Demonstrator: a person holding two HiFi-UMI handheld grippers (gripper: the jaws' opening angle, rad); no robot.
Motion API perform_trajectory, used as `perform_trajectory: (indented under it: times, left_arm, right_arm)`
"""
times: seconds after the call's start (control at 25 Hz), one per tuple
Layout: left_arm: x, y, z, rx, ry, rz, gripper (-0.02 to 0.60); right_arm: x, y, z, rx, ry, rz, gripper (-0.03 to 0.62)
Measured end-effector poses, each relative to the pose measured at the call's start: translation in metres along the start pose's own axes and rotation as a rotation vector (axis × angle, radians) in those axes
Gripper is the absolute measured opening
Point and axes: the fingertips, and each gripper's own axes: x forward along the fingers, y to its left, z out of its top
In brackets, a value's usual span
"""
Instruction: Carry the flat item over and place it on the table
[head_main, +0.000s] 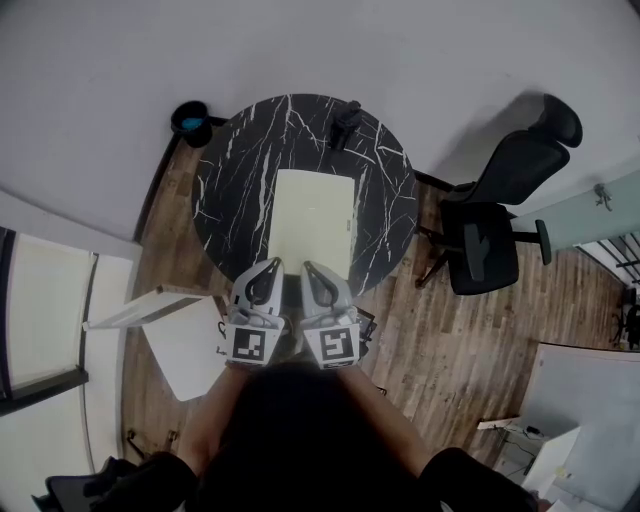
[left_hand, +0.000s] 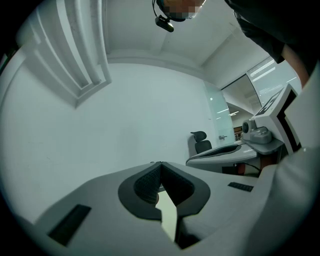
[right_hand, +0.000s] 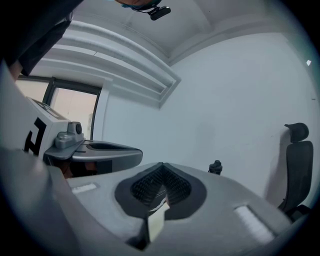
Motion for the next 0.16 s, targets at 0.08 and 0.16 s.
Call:
perform_trajectory:
  times: [0.08,0.16]
  left_arm:
    - [0.008,0.000,-0.003,0.000,0.008,0.000,0.011]
    - [0.015,0.000,-0.007,0.000,0.016,0.000,0.011]
  right_arm:
    - [0.004,-0.007,-0.003,-0.001,0.000,0.002,-0.005]
    - [0.008,-0.014,-0.006,-0.008,-0.003,0.006,-0.005]
